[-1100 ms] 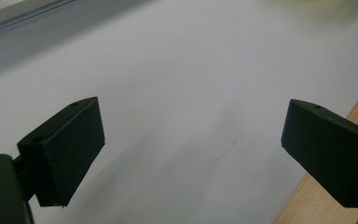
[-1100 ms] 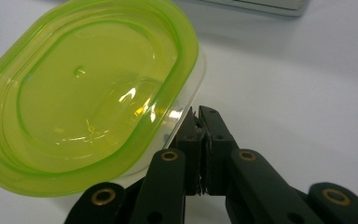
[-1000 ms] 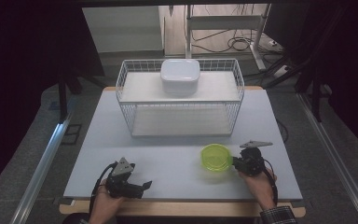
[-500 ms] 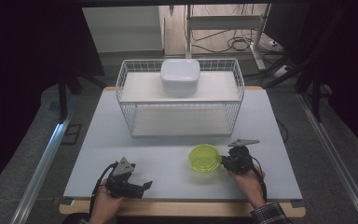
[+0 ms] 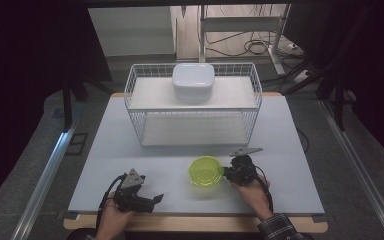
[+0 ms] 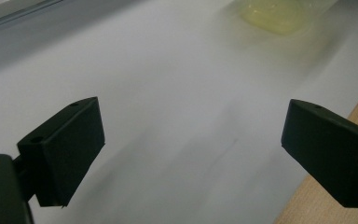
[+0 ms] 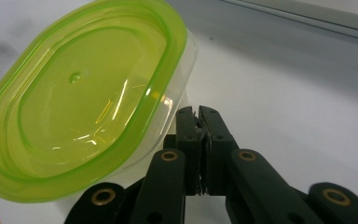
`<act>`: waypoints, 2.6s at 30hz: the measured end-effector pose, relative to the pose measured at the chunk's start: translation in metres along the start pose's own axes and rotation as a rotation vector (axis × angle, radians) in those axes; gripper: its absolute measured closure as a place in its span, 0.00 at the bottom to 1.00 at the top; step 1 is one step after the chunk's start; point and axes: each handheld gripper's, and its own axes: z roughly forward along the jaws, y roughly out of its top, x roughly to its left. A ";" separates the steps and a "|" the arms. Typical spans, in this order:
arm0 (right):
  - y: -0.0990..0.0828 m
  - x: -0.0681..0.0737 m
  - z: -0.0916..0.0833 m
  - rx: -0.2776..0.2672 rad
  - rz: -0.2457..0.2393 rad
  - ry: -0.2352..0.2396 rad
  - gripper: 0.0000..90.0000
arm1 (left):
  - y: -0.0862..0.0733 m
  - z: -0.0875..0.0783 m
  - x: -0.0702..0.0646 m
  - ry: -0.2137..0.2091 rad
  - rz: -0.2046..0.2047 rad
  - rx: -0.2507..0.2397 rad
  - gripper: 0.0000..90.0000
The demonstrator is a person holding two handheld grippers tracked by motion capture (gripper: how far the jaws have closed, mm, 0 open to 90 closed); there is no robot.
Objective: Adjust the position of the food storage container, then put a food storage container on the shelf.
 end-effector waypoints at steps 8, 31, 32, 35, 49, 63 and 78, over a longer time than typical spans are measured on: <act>0.010 0.013 0.017 0.001 -0.022 0.045 0.96 | 0.000 0.000 0.000 0.000 0.000 -0.001 0.06; 0.022 0.019 0.030 -0.008 -0.061 0.016 0.83 | 0.000 -0.003 0.000 -0.001 0.000 -0.010 0.06; 0.022 0.018 0.027 -0.012 -0.063 0.008 0.82 | 0.000 -0.003 0.001 -0.002 -0.001 -0.010 0.06; 0.021 0.015 0.020 -0.025 -0.071 -0.012 0.76 | 0.000 -0.003 0.001 -0.003 -0.002 -0.010 0.06; 0.011 0.013 -0.015 -0.038 -0.110 -0.002 0.42 | 0.000 -0.004 -0.001 0.022 0.025 0.000 0.05; 0.001 0.018 -0.026 -0.096 -0.125 0.019 0.14 | 0.000 -0.005 -0.001 0.025 0.031 -0.002 0.05; 0.009 0.026 -0.019 -0.075 -0.137 0.070 0.04 | 0.000 -0.005 -0.001 0.025 0.028 -0.008 0.05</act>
